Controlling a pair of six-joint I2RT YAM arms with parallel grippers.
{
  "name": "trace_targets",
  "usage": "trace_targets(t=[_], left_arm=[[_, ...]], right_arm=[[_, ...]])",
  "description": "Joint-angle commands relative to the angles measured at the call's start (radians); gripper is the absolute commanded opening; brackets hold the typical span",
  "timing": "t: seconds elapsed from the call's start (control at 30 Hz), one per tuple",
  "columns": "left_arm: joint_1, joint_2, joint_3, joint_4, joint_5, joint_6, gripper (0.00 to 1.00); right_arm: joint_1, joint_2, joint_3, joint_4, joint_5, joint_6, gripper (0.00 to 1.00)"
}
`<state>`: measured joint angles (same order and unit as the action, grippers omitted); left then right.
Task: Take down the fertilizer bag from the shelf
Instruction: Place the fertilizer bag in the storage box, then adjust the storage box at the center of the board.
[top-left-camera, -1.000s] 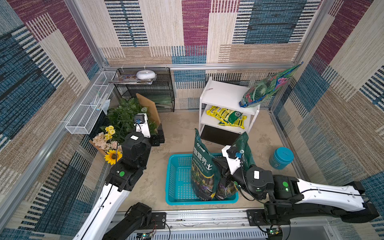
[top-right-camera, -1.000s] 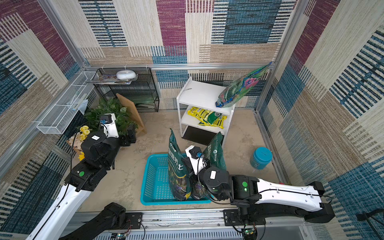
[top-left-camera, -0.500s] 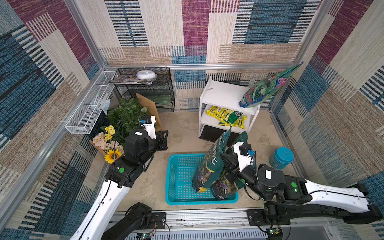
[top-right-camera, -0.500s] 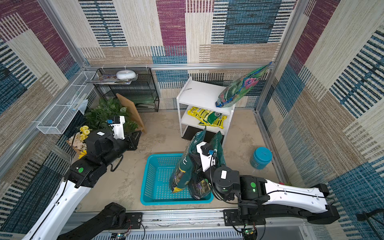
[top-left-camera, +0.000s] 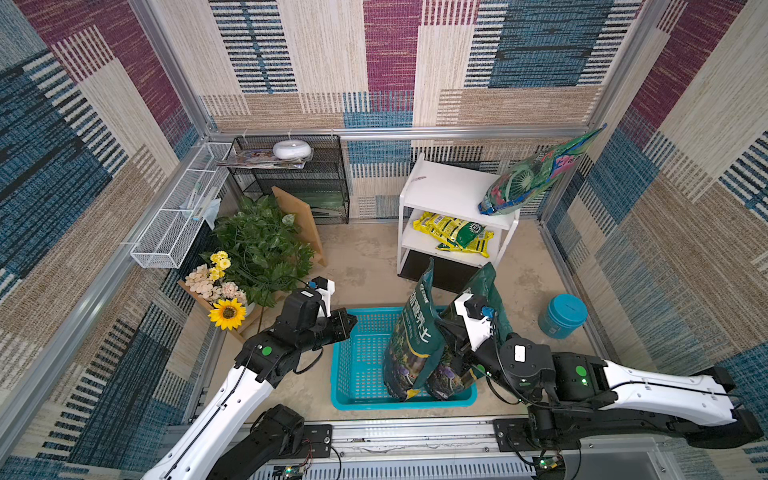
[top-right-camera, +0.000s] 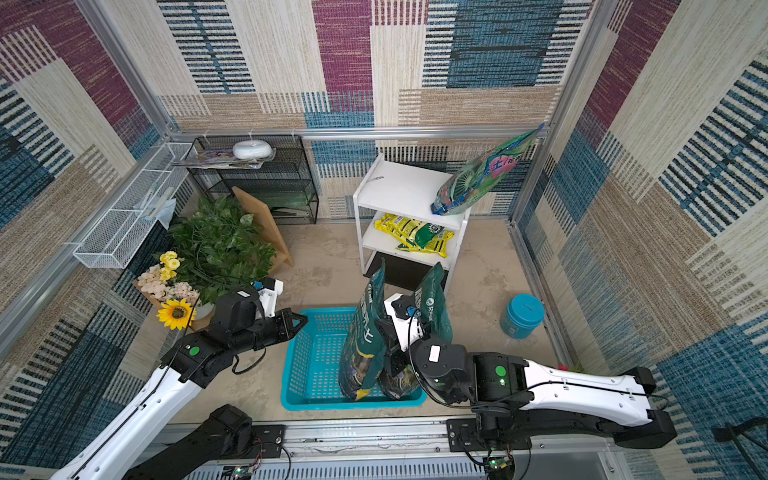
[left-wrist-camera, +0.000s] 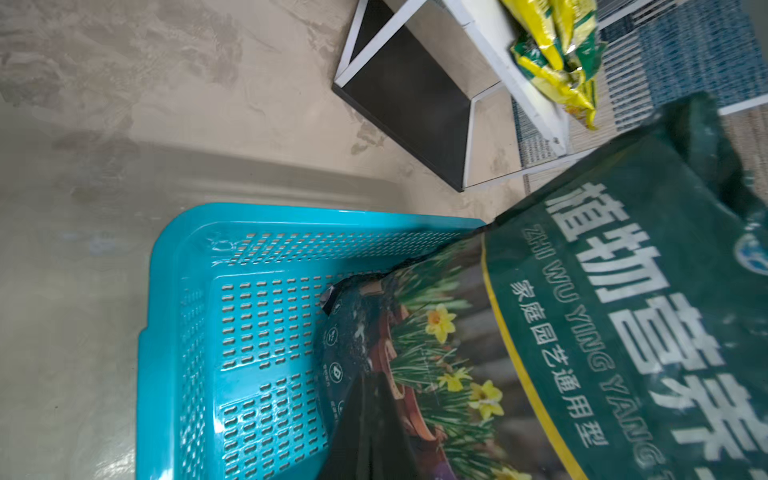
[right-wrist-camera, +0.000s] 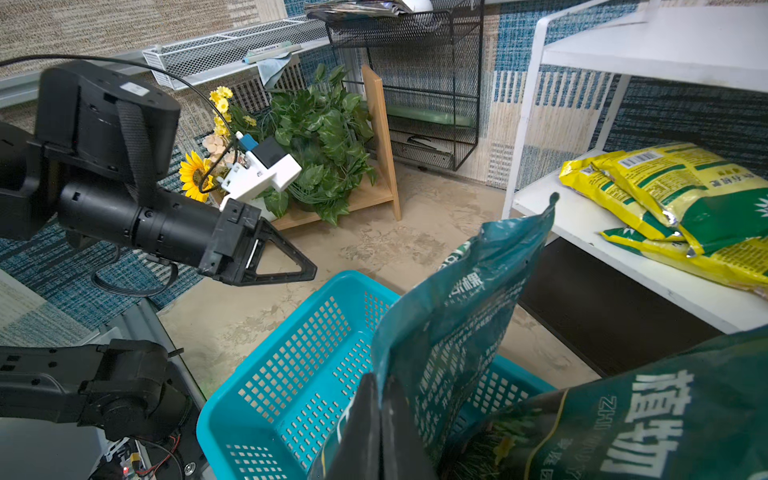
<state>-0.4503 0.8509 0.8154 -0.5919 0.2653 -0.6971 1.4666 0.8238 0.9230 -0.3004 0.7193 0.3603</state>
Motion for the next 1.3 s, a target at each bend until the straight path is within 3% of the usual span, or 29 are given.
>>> trace_targets(t=[0.0, 0.1, 0.3, 0.63, 1.27], left_arm=[[-0.001, 0.065, -0.011, 0.011, 0.01, -0.009, 0.0], [-0.01, 0.139, -0.04, 0.072, 0.051, -0.042, 0.0], [-0.04, 0.263, -0.08, 0.187, 0.007, -0.094, 0.0], [-0.082, 0.506, -0.021, 0.301, -0.094, -0.142, 0.0], [-0.082, 0.671, 0.194, 0.282, -0.249, -0.106, 0.0]], right_arm=[[0.001, -0.019, -0.011, 0.096, 0.017, 0.016, 0.0], [0.001, -0.04, -0.026, 0.1, 0.018, 0.02, 0.0], [0.001, -0.06, -0.03, 0.091, 0.008, 0.011, 0.0], [0.002, -0.056, -0.072, 0.087, -0.14, 0.017, 0.0], [0.001, -0.108, -0.102, 0.042, -0.207, 0.04, 0.0]])
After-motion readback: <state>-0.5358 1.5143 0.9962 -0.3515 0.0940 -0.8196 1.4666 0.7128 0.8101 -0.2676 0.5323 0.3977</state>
